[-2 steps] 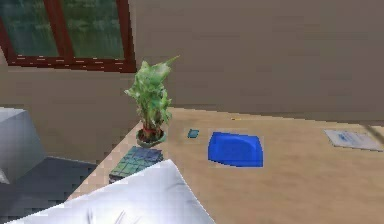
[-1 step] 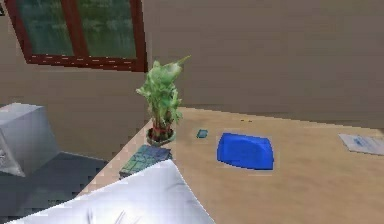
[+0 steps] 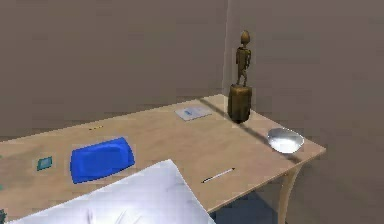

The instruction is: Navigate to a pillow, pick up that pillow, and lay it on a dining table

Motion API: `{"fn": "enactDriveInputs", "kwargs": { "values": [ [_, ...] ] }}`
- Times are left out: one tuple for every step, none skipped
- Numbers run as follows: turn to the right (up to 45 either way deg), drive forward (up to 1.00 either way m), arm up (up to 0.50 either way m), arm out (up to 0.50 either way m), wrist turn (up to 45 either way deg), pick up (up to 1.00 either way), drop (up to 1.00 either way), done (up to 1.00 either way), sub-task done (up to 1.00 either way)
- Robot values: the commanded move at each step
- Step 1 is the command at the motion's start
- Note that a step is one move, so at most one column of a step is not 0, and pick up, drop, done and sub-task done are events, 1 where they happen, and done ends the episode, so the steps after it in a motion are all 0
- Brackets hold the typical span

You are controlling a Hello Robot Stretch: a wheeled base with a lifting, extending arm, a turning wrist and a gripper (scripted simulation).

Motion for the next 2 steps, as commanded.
{"fn": "enactDriveInputs", "kwargs": {
  "values": [
    [6.0,0.0,0.0,0.0,0.0,0.0,0.0,0.0,0.0],
    [-45.0,0.0,0.0,0.0,0.0,0.0,0.0,0.0,0.0]
  ]
}}
